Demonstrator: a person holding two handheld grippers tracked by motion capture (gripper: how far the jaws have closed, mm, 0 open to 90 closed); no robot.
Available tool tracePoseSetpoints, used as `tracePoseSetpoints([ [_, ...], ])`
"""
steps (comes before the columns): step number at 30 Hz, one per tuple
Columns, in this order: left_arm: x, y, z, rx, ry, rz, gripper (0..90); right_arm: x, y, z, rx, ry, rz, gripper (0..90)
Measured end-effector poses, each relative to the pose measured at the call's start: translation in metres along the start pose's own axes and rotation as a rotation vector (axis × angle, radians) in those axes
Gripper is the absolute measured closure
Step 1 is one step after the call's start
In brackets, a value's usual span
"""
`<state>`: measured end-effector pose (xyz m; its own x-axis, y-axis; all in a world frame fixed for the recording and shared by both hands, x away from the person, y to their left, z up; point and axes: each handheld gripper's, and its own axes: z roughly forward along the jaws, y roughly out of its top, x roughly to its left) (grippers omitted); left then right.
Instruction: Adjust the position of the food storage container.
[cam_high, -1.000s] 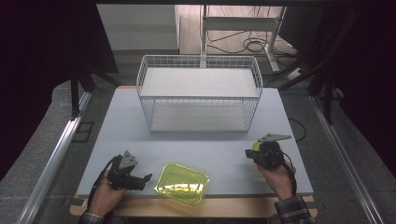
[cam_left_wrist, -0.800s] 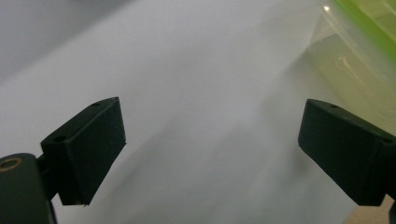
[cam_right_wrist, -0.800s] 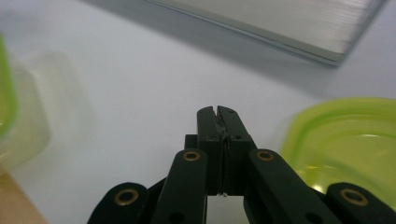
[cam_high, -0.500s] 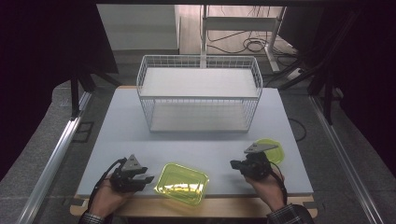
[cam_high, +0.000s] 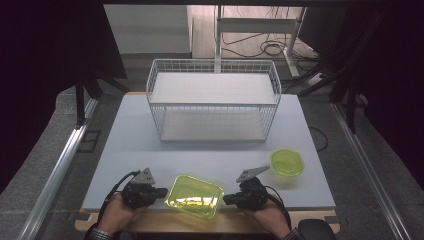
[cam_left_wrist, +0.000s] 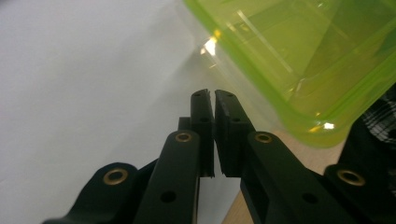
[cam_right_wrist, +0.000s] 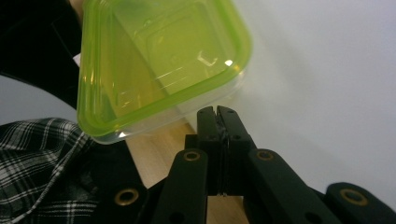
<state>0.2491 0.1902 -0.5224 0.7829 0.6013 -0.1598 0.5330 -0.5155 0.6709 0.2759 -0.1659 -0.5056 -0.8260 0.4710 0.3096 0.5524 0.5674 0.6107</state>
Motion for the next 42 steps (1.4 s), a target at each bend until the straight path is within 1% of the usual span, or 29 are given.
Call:
tracePoseSetpoints([
  [1,0.000,0.000,0.000,0.000,0.000,0.000,87.6,0.000,0.000,0.000,0.000,0.000,0.000,88.4],
  [2,-0.001,0.001,0.002,0.008,0.002,-0.001,87.7,0.001,0.001,0.004,0.013,0.000,-0.007,88.4],
  [4,-0.001,0.001,0.004,0.013,-0.003,-0.001,87.7,0.000,0.002,0.005,0.014,-0.003,-0.004,88.4],
  [8,-0.003,0.004,0.007,0.014,-0.015,-0.002,87.6,-0.005,0.006,0.004,0.011,-0.029,0.010,88.3],
  [9,-0.004,0.005,0.008,0.009,-0.020,-0.004,87.4,-0.007,0.008,0.004,0.006,-0.037,0.011,88.1],
  [12,-0.007,0.009,0.012,0.008,-0.033,0.000,86.8,-0.013,0.011,0.002,0.004,-0.066,0.034,87.5],
  [18,-0.013,0.017,0.019,-0.012,-0.070,-0.005,85.3,-0.025,0.018,-0.001,-0.002,-0.094,0.064,87.1],
  [22,-0.015,0.022,0.023,-0.019,-0.070,-0.008,84.6,-0.035,0.024,-0.003,-0.011,-0.113,0.074,87.1],
  [26,-0.016,0.024,0.026,-0.019,-0.059,-0.012,84.4,-0.044,0.032,-0.003,-0.015,-0.136,0.066,87.3],
  [28,-0.016,0.027,0.029,-0.018,-0.050,-0.008,84.3,-0.049,0.037,-0.002,-0.017,-0.146,0.054,87.3],
  [29,-0.016,0.027,0.029,-0.018,-0.050,-0.008,84.3,-0.049,0.037,-0.002,-0.017,-0.146,0.054,87.3],
  [31,-0.016,0.030,0.031,-0.026,-0.030,-0.013,84.3,-0.056,0.043,0.000,-0.017,-0.164,0.048,87.2],
  [34,-0.014,0.031,0.033,-0.020,-0.020,-0.017,84.1,-0.061,0.046,0.004,-0.009,-0.188,0.038,87.2],
  [35,-0.013,0.030,0.033,-0.018,-0.008,-0.021,84.1,-0.061,0.046,0.005,-0.006,-0.190,0.033,87.2],
  [37,-0.012,0.028,0.032,-0.015,0.006,-0.023,84.1,-0.061,0.043,0.006,0.001,-0.220,0.018,87.2],
  [38,-0.011,0.028,0.030,-0.025,0.012,-0.027,84.1,-0.060,0.042,0.004,-0.001,-0.234,0.014,87.2],
  [40,-0.011,0.026,0.026,-0.037,0.033,-0.026,83.7,-0.059,0.041,-0.001,-0.020,-0.260,0.000,87.2],
  [42,-0.010,0.023,0.022,-0.044,0.067,-0.023,81.8,-0.057,0.040,-0.009,-0.039,-0.293,-0.016,86.9],
])
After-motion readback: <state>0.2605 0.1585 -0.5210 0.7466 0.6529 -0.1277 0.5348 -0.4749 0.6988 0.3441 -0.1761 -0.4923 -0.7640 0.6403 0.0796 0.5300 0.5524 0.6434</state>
